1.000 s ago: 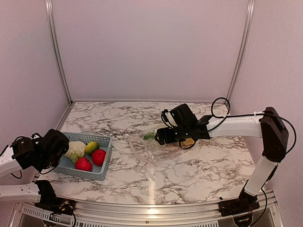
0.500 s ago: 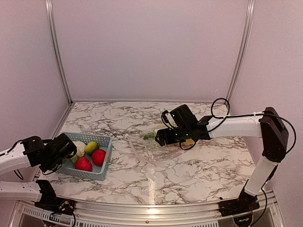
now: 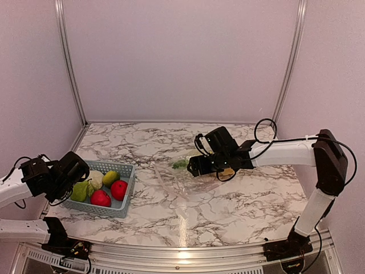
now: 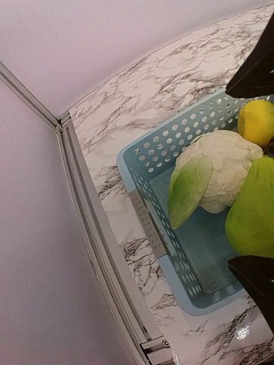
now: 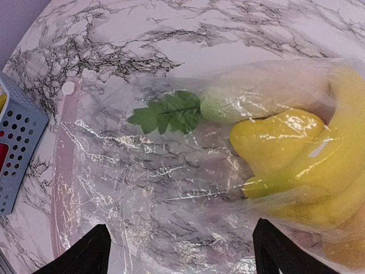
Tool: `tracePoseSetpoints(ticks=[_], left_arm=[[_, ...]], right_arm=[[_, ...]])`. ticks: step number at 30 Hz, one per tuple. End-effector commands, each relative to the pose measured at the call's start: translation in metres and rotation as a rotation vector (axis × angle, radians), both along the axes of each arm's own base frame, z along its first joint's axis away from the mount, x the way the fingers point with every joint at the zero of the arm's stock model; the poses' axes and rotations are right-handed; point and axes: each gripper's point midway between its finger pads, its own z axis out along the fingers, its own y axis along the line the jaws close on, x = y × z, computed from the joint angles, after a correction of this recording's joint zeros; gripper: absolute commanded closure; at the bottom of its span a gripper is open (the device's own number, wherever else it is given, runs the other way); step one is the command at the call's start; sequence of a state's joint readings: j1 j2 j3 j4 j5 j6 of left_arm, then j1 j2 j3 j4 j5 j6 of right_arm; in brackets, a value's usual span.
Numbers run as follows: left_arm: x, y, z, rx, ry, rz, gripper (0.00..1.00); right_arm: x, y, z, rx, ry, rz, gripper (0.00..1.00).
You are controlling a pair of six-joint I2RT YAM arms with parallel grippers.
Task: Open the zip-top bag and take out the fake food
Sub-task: Place the fake fruit in the bin.
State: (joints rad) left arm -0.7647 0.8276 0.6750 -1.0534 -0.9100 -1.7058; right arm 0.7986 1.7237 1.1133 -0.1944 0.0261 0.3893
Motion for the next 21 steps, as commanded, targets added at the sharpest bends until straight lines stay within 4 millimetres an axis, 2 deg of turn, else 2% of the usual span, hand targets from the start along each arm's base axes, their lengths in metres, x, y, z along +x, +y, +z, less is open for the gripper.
tracePoseSetpoints(ticks=[1, 5, 9, 11, 14, 21], left_arm=[[0.019, -0.018, 0.035, 0.061, -0.04, -0.143, 0.01], [0.029, -0.042, 0.041, 0.026, -0.017, -0.25, 0.01], [0.032, -0.071, 0.022, -0.068, 0.063, -0.339, 0.01], [0.03, -0.078, 0.013, -0.107, 0.089, -0.344, 0.01], [0.026, -0.084, 0.001, -0.158, 0.118, -0.337, 0.01], [0.023, -0.076, -0.029, -0.141, 0.151, -0.294, 0.01]], right_arm=[[-0.002, 0.0, 0.015, 0.012, -0.028, 0.003, 0.16], [-0.003, -0.002, 0.015, 0.009, -0.029, -0.001, 0.16], [-0.003, -0.002, 0.012, 0.004, -0.024, -0.002, 0.16], [-0.003, -0.002, 0.012, 0.005, -0.022, -0.004, 0.16], [-0.004, -0.003, 0.011, 0.003, -0.022, -0.007, 0.16], [-0.004, -0.004, 0.01, 0.002, -0.018, -0.008, 0.16]])
